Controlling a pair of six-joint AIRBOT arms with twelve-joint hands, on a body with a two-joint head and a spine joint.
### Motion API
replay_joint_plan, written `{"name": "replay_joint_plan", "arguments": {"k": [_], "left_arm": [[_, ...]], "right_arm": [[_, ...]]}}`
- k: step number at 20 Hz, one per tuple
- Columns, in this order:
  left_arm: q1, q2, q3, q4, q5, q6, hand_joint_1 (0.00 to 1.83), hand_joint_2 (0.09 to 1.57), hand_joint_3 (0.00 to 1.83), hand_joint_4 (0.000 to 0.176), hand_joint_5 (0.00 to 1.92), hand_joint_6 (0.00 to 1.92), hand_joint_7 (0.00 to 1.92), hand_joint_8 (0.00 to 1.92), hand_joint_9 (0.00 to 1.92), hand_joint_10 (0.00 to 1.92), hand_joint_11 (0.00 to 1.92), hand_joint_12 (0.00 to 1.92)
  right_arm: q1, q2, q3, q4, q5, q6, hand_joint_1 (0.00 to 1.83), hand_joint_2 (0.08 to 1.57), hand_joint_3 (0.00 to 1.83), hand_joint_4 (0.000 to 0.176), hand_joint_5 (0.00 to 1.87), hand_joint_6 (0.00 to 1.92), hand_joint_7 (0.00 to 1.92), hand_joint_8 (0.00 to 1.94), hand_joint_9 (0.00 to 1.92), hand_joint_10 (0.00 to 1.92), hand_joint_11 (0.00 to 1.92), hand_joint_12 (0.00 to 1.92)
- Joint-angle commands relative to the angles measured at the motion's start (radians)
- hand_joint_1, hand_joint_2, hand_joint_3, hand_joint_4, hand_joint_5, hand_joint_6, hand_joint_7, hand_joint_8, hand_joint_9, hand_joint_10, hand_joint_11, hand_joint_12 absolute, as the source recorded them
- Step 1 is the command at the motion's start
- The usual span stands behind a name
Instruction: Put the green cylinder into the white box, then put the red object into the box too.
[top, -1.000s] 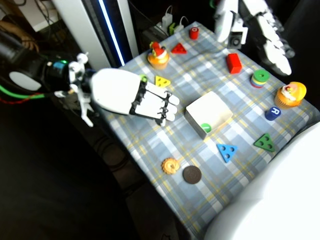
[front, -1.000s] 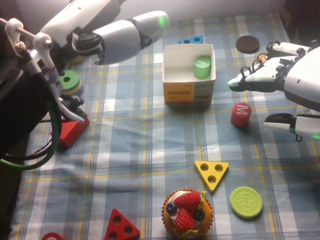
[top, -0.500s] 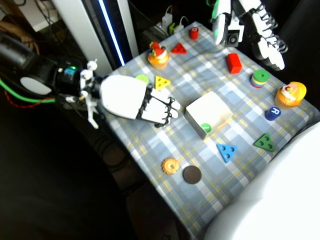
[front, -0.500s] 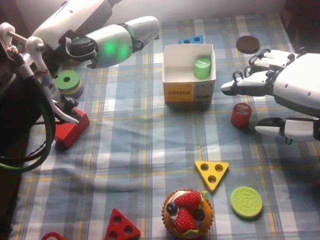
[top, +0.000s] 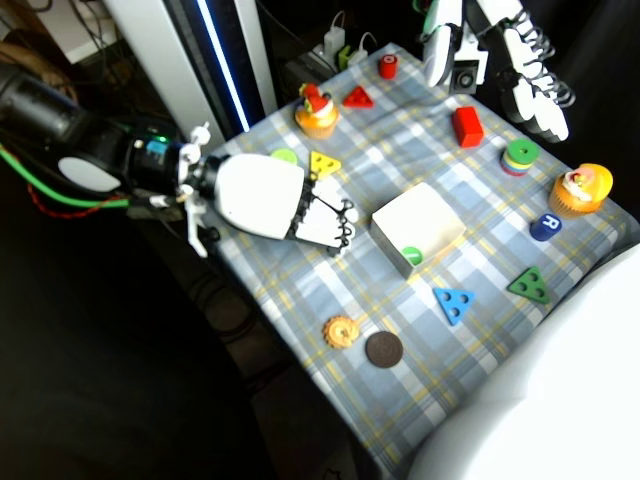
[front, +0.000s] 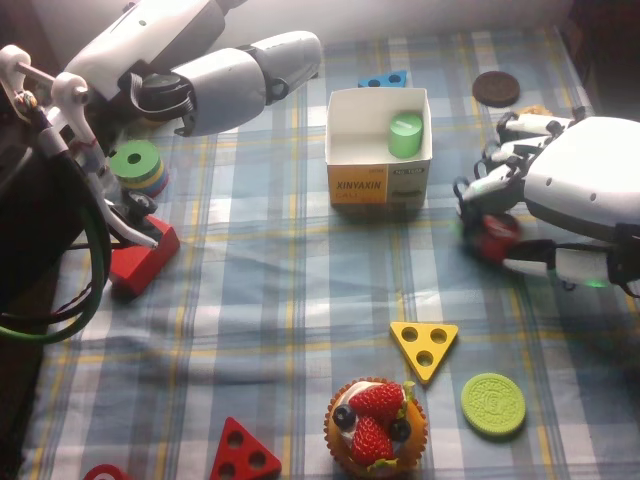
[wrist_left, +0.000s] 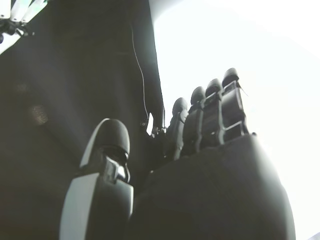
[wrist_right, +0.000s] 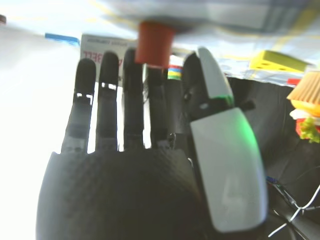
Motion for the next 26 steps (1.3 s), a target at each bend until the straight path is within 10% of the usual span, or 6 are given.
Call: {"name": "replay_joint_plan", "arguments": {"k": [1, 12, 16, 20, 24, 26], "left_arm": [[-0.006, 0.002, 0.002, 0.021, -0.126, -0.007, 0.34, 1.38, 0.0, 0.05, 0.12, 0.0, 0.06, 0.0, 0.0, 0.0, 0.0, 0.1], [0.053, 0.022, -0.02, -0.011, -0.171, -0.007, 0.3, 1.38, 0.0, 0.031, 0.13, 0.0, 0.07, 0.0, 0.0, 0.0, 0.0, 0.14], [0.091, 0.029, -0.024, -0.052, -0.199, -0.007, 0.3, 1.35, 0.0, 0.053, 0.15, 0.0, 0.07, 0.0, 0.02, 0.0, 0.0, 0.24], [0.11, 0.031, -0.026, -0.075, -0.208, -0.007, 0.36, 1.34, 0.0, 0.032, 0.17, 0.0, 0.11, 0.0, 0.05, 0.01, 0.0, 0.37], [0.11, 0.031, -0.024, -0.08, -0.205, -0.007, 0.43, 1.35, 0.0, 0.037, 0.18, 0.0, 0.13, 0.0, 0.07, 0.01, 0.0, 0.4], [0.109, 0.031, -0.022, -0.08, -0.201, -0.007, 0.45, 1.35, 0.0, 0.035, 0.19, 0.0, 0.14, 0.0, 0.07, 0.0, 0.0, 0.43]], "right_arm": [[0.014, -0.002, 0.001, 0.0, 0.099, 0.001, 1.16, 1.24, 0.0, 0.0, 0.74, 1.27, 0.79, 1.44, 0.56, 1.43, 0.22, 1.83], [0.147, 0.094, -0.067, -0.115, 0.248, 0.021, 1.19, 1.24, 0.0, 0.0, 0.71, 1.24, 0.8, 1.51, 0.7, 1.64, 0.67, 1.91], [0.244, 0.03, -0.007, -0.144, 0.2, 0.021, 1.19, 1.24, 0.0, 0.0, 0.67, 1.31, 0.84, 1.42, 0.76, 1.51, 0.69, 1.82], [0.332, -0.07, 0.073, -0.181, 0.113, 0.022, 1.19, 1.27, 0.0, 0.0, 0.68, 1.25, 0.76, 1.6, 0.67, 1.67, 0.65, 1.92], [0.369, -0.164, 0.158, -0.175, 0.031, 0.021, 1.16, 1.24, 0.0, 0.0, 0.7, 1.34, 0.79, 1.38, 0.66, 1.2, 0.51, 1.65], [0.371, -0.19, 0.187, -0.156, 0.008, 0.021, 1.06, 1.14, 0.0, 0.0, 0.46, 0.39, 0.52, 0.53, 0.38, 0.95, 0.06, 1.71]]}}
